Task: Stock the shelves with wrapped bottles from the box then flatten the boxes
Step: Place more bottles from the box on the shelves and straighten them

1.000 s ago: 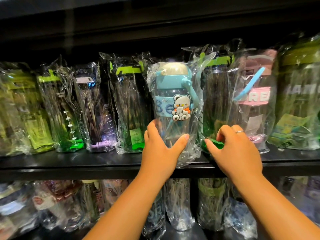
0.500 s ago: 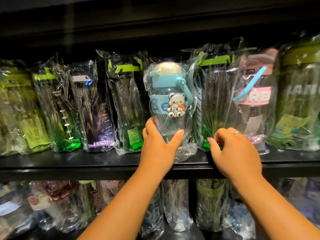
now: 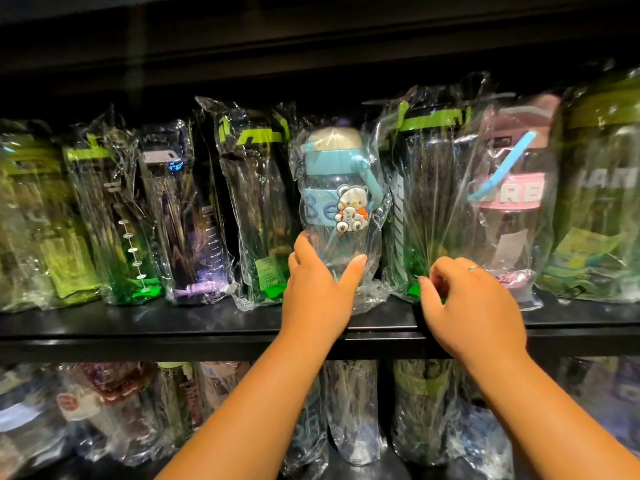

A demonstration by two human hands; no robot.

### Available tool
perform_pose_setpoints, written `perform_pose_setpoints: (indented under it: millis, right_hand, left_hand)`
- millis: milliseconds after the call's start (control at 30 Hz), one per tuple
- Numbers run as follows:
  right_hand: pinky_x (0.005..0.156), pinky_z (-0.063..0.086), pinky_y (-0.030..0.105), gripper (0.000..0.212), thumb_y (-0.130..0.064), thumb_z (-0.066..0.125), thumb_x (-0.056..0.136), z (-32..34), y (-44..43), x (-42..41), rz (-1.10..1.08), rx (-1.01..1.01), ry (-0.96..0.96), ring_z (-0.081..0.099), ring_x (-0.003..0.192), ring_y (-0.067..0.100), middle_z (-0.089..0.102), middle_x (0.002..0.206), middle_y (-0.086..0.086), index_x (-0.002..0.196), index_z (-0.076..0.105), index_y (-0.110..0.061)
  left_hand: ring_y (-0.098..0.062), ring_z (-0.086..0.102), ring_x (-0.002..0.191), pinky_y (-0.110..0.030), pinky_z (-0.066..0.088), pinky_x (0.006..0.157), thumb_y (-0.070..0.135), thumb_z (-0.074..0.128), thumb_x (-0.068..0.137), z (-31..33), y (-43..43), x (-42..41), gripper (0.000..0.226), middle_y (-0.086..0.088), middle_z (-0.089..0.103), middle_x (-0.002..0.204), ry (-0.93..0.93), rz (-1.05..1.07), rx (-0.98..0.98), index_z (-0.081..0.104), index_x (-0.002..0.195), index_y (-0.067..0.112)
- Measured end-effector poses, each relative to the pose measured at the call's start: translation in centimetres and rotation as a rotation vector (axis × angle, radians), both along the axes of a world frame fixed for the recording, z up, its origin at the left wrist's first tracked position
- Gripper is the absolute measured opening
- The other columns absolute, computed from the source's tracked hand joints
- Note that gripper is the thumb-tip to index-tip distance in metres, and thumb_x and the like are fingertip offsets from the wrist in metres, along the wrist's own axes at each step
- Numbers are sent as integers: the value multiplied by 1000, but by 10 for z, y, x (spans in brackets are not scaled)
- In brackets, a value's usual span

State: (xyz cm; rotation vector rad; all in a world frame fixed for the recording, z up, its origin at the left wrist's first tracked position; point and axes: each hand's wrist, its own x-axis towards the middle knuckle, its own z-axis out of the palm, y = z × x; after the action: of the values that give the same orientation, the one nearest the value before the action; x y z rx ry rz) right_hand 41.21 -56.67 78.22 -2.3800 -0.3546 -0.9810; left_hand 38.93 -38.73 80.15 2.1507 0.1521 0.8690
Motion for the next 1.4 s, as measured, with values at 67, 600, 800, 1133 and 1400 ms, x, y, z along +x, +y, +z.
perform_pose_setpoints:
  millis: [67,600,800,1133,1400]
  right_hand:
    - [53,32,34,25,-28,59,92,0,0,-1,1,-1,1,48,64,29,44,72,-4,73,43,-23]
    - [52,33,33,27,-30,59,92,-1,-1,0,3,-7,-13,48,62,27,42,70,-6,72,42,-21]
    - [51,34,33,32,-38,65,88,-4,-2,-1,42,37,-67,49,60,31,49,67,-1,71,47,-18]
    - [82,44,50,33,-33,71,75,-20,35,-40,313,-52,-311,47,106,34,64,113,5,105,72,-18]
    - [90,42,54,51,-37,82,69,-21,143,-98,477,-169,-252,43,112,32,60,122,8,115,68,-22]
  left_hand:
    - [-28,49,129,-39,44,100,57,62,89,1,-1,1,91,-6,34,153,9,8,3,16,155,16]
    - [-28,52,127,-41,48,96,65,59,87,1,-3,5,94,-4,46,148,47,87,36,14,155,19]
    - [-25,50,132,-40,46,97,66,59,86,1,-4,-18,98,-2,43,152,88,146,134,9,158,21]
    - [-22,51,125,-39,42,106,54,58,87,-21,44,-117,63,0,56,134,1,383,582,48,138,19]
    - [-23,44,135,-45,40,111,53,64,88,-36,138,-203,70,-2,48,144,131,553,554,43,145,20]
